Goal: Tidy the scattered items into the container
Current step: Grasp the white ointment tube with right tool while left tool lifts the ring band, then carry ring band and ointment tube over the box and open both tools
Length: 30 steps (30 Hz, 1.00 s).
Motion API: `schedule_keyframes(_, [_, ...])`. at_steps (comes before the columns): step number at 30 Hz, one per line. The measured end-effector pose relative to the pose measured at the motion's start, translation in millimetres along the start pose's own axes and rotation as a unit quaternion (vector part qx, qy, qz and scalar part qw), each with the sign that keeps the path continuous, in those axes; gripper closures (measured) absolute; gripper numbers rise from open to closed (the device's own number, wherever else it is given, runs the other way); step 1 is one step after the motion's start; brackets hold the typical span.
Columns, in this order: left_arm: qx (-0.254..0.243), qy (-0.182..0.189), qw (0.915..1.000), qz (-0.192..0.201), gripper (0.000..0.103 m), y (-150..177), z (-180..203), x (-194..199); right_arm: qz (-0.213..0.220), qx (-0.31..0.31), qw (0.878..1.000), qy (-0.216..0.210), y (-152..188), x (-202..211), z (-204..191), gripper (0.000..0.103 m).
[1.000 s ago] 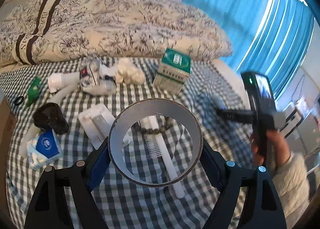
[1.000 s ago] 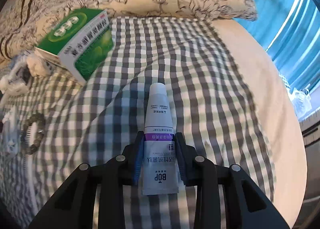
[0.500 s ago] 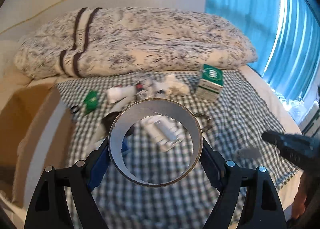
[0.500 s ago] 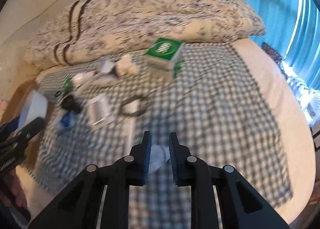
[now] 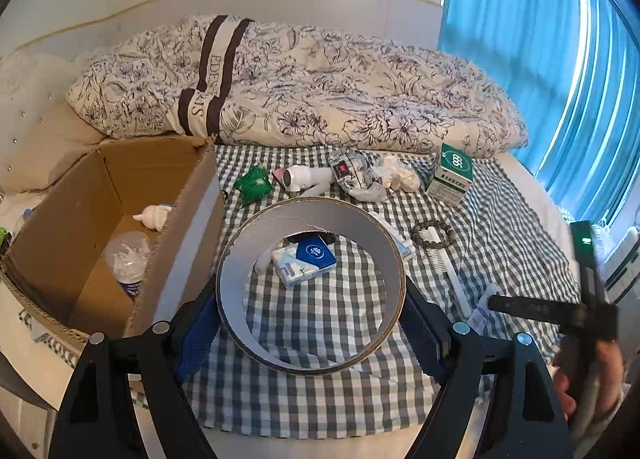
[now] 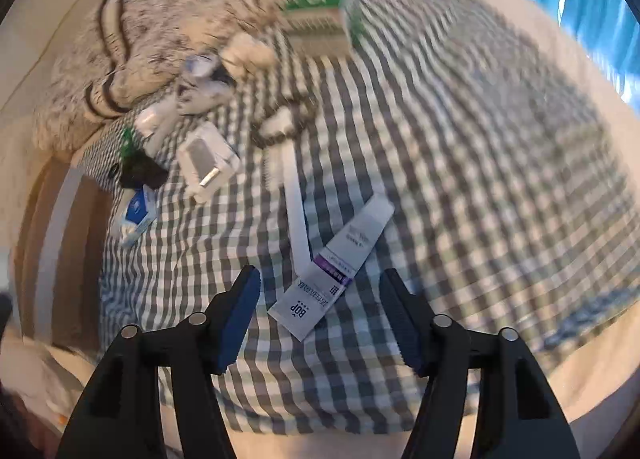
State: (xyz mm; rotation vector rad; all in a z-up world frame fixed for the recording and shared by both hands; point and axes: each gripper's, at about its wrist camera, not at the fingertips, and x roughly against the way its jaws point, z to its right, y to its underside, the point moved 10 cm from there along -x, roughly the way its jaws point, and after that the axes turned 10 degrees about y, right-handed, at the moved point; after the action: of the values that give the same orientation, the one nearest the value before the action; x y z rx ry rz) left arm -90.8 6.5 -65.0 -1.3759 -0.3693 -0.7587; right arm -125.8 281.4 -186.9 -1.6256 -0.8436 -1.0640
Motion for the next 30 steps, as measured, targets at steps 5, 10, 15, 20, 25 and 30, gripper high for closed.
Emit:
schedule_keyframes(5, [0.003,0.011,0.9999,-0.001,0.019,3,3,2,-0.022,-0.017,0.998,0.048,-14,-32,6,0.061])
schedule_keyframes(10, [0.000,0.013,0.9999,-0.011,0.019,7,9,-9,-0.046,-0.025,0.997,0.059,-11,-54,3,0.061])
schedule_keyframes(15, [-0.004,0.011,0.9997,-0.022,0.019,11,13,-20,-0.030,-0.005,0.998,0.048,-10,-40,-8,0.077])
schedule_keyframes(20, [-0.006,0.010,0.9997,-0.023,0.019,11,16,-22,0.014,0.030,0.998,0.047,-13,-3,-25,0.077])
schedule_keyframes(25, [-0.005,0.007,0.9998,-0.020,0.019,9,15,-18,0.043,0.053,0.997,0.036,-15,28,-47,0.077])
schedule_keyframes(30, [-0.006,-0.002,1.0000,-0.005,0.019,-2,7,-4,0.064,0.077,0.995,0.025,-14,57,-73,0.077])
